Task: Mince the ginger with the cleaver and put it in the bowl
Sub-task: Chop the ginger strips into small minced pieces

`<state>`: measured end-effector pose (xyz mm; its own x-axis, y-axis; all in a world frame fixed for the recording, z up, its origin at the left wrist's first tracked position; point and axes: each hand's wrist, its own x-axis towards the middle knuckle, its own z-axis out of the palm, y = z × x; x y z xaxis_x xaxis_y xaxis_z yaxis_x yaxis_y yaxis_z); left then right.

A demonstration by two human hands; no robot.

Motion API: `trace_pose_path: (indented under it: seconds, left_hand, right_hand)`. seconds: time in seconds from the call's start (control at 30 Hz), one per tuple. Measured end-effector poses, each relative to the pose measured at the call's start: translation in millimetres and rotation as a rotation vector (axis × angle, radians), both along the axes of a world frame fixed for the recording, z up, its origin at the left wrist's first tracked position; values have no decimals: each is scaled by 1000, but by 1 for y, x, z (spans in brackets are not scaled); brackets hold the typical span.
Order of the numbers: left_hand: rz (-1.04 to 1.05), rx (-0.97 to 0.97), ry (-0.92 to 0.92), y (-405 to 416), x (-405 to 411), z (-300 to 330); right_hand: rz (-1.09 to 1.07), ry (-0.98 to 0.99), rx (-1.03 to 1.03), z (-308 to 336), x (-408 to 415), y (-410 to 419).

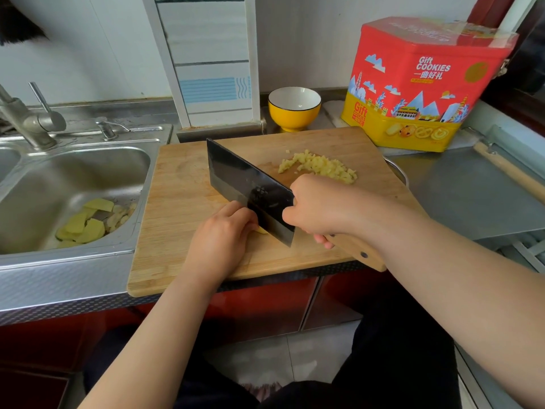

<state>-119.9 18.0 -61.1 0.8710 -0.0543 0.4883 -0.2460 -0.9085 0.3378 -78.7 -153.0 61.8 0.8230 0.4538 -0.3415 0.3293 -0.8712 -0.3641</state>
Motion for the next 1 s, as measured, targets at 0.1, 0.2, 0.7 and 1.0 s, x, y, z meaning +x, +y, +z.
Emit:
trace_pose_path:
  seconds: [0.1,0.2,0.7,1.0]
  left_hand:
    - [-10,-8,2,1,1,-2]
    - [-12,-10,-12,2,1,-2]
    - [-4,-212,95,5,-2,4]
    - [-114,172,389,-8,50,128]
  right_hand:
    - [-5,34,-22,3,0,5]
    - [6,50,-65,2,2,10]
    - [-45,23,40,-19,-1,3]
    - [11,95,109,-8,-8,-4]
